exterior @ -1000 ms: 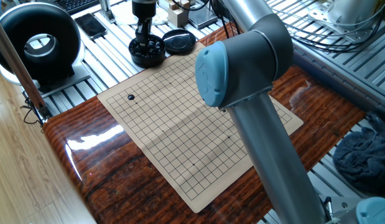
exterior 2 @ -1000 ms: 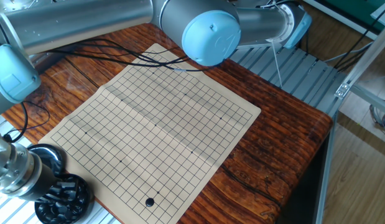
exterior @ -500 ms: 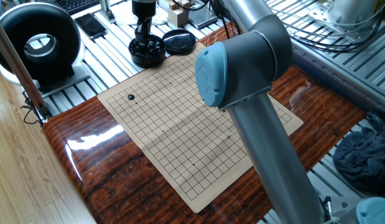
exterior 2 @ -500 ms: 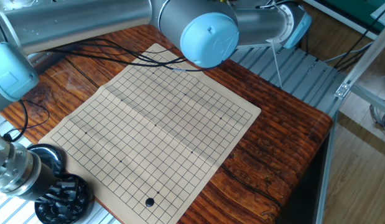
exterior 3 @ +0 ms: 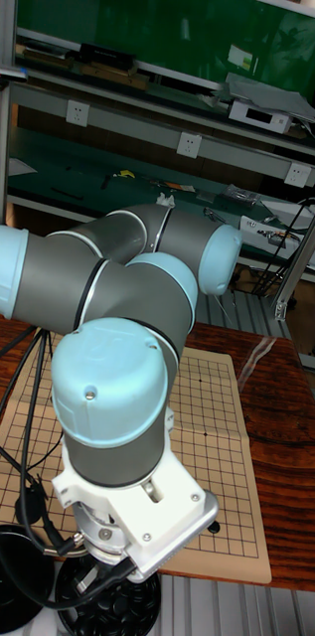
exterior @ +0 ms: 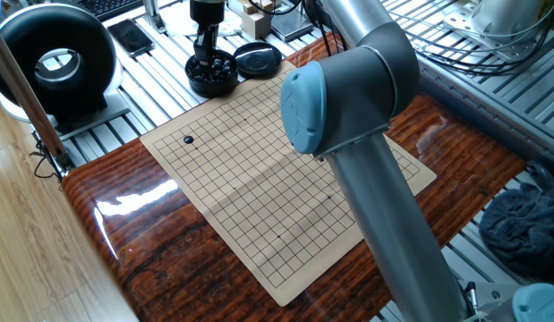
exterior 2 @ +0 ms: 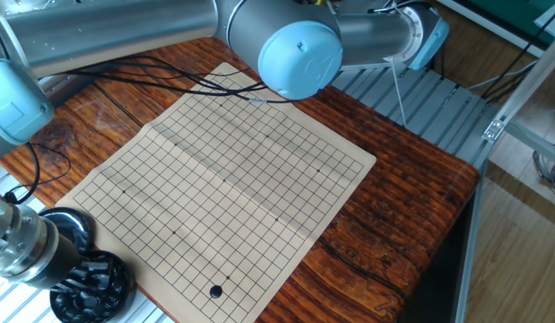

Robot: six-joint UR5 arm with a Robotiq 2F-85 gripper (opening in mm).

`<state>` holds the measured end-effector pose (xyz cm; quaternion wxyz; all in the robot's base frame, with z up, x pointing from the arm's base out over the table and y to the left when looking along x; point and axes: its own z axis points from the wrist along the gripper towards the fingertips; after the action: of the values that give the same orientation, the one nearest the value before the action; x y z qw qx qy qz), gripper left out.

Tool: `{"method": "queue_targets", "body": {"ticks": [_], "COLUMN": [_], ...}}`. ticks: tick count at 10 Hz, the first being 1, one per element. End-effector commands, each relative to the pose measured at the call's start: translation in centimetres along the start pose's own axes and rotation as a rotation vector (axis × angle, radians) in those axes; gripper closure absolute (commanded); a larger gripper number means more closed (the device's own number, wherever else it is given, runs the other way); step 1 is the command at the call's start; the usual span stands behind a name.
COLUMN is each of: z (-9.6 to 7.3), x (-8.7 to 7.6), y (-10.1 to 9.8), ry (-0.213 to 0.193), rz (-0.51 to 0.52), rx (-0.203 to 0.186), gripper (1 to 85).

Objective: Play the first move as black on the 3-4 point in the upper right corner of the Go board

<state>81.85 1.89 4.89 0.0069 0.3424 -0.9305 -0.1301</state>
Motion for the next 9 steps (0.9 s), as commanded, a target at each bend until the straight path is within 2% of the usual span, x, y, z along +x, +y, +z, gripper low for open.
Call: {"method": "queue_targets", "body": {"ticks": [1,9], "z": [0.13,0.17], "x": [-0.14,0.07], "y": [-0.29,-0.77], "ry": [-0.005,0.002], "rz": [-0.007,-0.01], "rx": [0.004,0.018], "gripper": [63.7,61.0]}}
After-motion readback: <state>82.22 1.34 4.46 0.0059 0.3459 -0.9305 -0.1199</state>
